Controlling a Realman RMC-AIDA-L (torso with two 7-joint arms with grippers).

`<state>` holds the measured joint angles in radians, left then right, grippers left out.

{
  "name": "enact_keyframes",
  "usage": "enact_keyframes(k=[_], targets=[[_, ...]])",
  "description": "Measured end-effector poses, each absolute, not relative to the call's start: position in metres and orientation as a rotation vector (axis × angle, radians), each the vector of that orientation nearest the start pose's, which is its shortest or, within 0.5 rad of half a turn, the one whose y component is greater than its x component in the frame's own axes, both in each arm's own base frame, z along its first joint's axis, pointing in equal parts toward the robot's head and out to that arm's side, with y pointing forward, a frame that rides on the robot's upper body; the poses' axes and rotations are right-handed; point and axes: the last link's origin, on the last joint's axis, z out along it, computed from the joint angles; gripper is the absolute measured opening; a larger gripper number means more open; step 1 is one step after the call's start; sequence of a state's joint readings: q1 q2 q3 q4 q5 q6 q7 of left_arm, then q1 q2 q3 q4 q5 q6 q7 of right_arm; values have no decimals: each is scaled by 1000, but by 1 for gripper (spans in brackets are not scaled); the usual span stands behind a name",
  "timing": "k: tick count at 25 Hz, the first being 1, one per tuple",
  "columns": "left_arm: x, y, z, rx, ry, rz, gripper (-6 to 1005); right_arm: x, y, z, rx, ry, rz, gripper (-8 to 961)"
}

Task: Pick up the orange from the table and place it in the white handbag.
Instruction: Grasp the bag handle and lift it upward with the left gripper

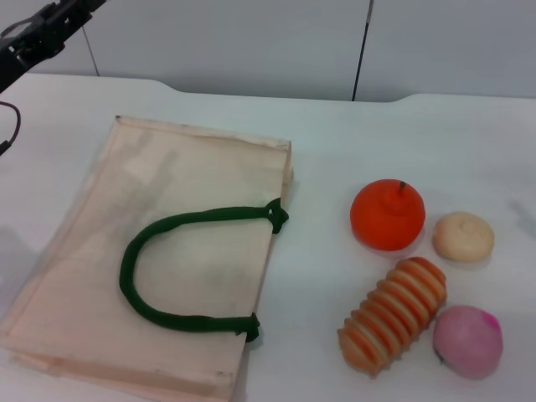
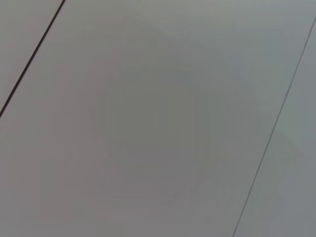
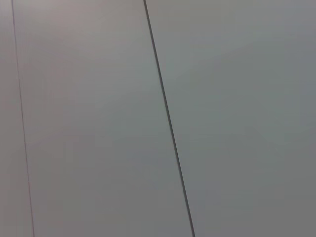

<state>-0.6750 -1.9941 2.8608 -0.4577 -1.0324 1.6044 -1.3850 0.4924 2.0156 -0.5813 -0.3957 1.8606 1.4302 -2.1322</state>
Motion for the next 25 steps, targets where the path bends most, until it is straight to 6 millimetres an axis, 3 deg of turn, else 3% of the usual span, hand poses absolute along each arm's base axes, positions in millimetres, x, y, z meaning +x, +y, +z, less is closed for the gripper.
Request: enact_keyframes(k=[14, 25], targets=[[-286, 371, 99, -1924, -820, -1296, 526, 286, 361, 73, -1919, 490, 1146, 880], [-278, 383, 94, -2067, -1057, -1225, 526, 288, 362, 74, -1911, 500, 1133, 879]])
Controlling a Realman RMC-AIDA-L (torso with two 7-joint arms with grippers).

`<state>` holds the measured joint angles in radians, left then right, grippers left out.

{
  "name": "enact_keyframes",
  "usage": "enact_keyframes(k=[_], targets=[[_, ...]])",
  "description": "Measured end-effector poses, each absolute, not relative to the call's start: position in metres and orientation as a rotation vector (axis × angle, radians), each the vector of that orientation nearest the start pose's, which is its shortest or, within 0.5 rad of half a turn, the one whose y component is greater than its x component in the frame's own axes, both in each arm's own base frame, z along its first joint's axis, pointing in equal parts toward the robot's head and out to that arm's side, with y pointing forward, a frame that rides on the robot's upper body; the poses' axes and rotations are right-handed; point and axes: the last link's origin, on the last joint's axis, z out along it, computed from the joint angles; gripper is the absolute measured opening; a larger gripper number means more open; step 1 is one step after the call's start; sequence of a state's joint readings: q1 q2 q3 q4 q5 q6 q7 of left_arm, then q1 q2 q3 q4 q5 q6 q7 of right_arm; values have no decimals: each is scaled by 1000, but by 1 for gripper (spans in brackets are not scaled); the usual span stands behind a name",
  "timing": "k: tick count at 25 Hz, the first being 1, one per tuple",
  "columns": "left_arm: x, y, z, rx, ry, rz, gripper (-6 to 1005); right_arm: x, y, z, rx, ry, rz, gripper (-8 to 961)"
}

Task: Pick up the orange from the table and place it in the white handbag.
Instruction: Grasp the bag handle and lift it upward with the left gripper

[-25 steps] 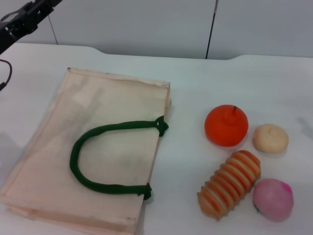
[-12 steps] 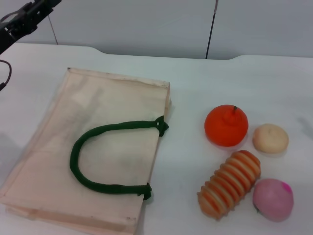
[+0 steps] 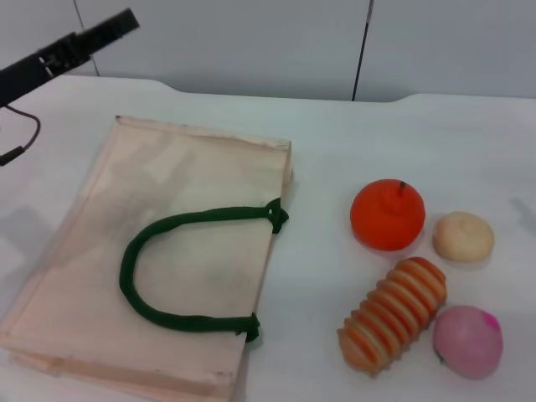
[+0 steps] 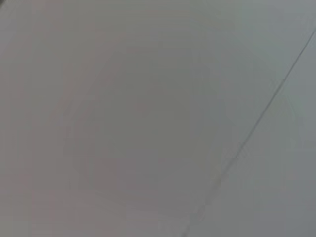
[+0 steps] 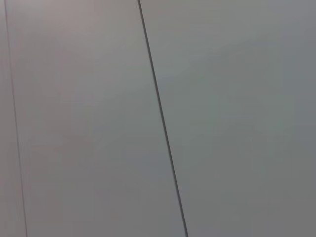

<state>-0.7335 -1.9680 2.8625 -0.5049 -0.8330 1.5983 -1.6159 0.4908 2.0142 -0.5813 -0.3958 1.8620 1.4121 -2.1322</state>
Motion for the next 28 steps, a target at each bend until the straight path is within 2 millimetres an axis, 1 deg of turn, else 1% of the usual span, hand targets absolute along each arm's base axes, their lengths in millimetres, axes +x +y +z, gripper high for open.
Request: enact_keyframes(k=[5, 8, 9, 10, 13, 20, 28], targets=[[-273, 390, 92, -2137, -1221, -1105, 525, 288, 362, 74, -1910, 500, 1133, 880], [-272, 392, 90, -2174, -1294, -1005, 525, 288, 362, 74, -1910, 500, 1132, 879], [-272, 393, 88, -2194, -1335, -944, 525, 288, 362, 75, -1909, 500, 1132, 879], [-272, 393, 88, -2194, -1335, -944, 525, 288, 362, 75, -1909, 500, 1132, 879], [-270, 394, 83, -2237, -1388, -839, 525, 289, 363, 75, -1906, 503, 1129, 879], [-271, 395, 77, -2308, -1482, -520, 524, 290, 363, 75, -1902, 507, 1123, 880], [-268, 396, 69, -2387, -1482, -275, 524, 292, 364, 75, -1898, 518, 1109, 879]])
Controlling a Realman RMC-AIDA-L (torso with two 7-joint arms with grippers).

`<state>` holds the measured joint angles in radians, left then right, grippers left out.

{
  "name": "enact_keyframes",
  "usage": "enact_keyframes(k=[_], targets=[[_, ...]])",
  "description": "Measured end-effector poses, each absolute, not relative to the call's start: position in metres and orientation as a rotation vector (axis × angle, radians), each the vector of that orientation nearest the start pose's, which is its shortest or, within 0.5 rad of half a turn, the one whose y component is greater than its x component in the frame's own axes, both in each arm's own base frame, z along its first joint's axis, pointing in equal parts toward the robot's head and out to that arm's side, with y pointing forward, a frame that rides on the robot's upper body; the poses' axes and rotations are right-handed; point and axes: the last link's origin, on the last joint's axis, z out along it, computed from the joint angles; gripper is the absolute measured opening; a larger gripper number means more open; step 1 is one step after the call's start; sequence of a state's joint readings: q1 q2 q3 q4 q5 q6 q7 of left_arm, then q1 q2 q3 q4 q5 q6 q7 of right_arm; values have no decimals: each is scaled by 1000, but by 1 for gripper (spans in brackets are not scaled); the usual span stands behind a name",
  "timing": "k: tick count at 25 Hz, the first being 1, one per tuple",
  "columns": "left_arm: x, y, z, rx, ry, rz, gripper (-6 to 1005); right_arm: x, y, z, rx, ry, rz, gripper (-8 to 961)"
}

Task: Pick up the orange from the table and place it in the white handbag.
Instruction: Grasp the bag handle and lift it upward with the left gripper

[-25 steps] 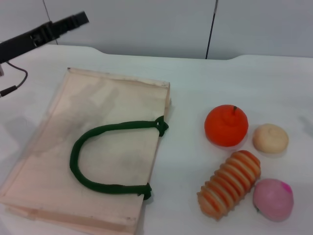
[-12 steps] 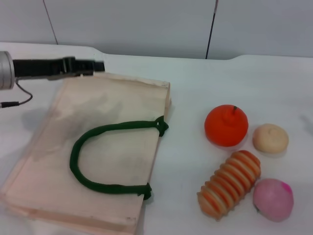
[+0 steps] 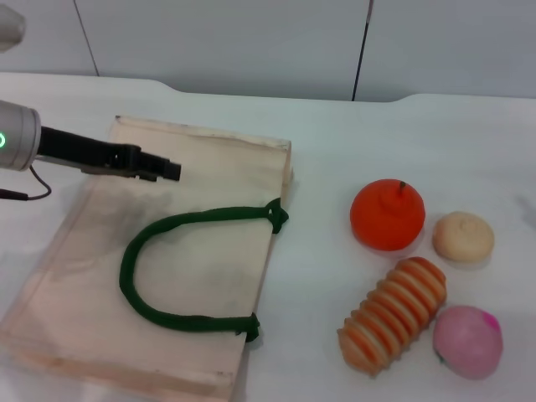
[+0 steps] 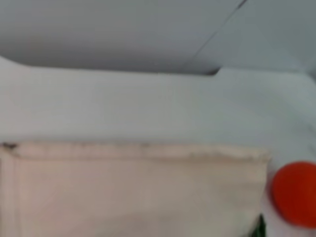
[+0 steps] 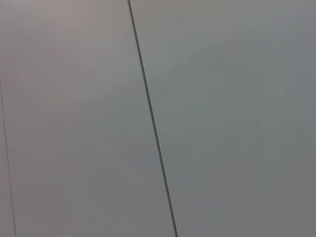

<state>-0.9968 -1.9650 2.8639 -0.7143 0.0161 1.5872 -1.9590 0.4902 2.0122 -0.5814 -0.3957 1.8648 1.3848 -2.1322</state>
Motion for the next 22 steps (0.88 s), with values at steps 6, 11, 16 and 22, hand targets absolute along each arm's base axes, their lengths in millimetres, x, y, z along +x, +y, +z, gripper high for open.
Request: enact_keyframes(k=[6, 11, 16, 22], targets=[[-269, 398, 62, -2414, -1454, -90, 524, 292, 364, 74, -1899, 519, 1108, 879], [-266, 400, 50, -2438, -1414, 48, 523, 292, 364, 74, -1899, 519, 1107, 879], [-264, 402, 34, -2465, -1366, 170, 523, 292, 364, 75, -1899, 519, 1108, 880], [-262, 402, 21, -2500, -1343, 230, 523, 292, 364, 75, -1897, 519, 1109, 880]])
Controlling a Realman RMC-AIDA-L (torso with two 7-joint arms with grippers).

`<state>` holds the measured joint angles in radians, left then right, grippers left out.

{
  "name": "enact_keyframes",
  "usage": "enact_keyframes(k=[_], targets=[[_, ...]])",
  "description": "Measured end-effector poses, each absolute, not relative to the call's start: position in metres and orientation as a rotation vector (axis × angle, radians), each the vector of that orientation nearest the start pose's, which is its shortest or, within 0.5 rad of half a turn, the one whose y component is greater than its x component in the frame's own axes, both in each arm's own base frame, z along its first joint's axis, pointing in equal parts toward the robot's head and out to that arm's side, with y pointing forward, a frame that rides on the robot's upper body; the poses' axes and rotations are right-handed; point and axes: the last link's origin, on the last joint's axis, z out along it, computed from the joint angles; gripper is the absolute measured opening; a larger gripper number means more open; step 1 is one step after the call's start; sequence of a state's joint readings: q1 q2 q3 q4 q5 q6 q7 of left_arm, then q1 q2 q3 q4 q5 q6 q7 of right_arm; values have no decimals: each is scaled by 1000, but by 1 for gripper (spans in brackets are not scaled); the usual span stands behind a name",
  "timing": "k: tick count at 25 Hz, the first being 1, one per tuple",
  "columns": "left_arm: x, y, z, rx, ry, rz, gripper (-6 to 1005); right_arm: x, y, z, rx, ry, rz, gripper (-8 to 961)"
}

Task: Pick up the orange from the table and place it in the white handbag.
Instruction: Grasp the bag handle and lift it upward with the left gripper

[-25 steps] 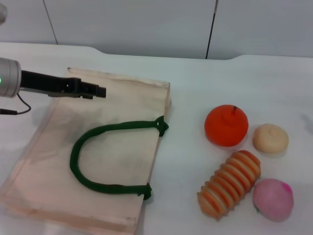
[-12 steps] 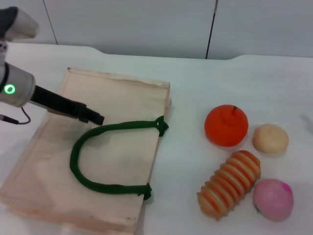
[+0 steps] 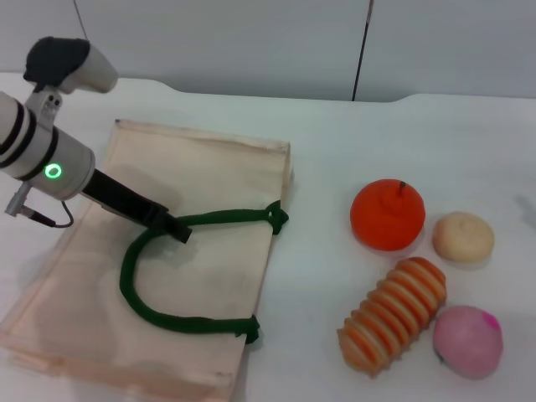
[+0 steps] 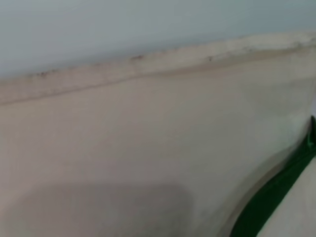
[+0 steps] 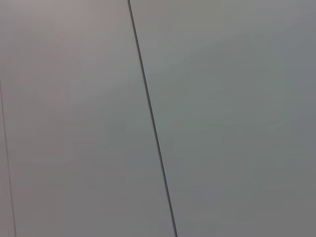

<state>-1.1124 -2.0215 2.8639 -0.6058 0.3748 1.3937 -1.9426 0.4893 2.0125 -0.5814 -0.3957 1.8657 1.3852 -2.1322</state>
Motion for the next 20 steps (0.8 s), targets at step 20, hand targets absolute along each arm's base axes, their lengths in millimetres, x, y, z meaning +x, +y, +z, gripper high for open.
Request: enact_keyframes(k=[20], targets=[[-264, 406, 14, -2466, -1332, 333, 349, 294, 362, 75, -1891, 524, 1107, 879]])
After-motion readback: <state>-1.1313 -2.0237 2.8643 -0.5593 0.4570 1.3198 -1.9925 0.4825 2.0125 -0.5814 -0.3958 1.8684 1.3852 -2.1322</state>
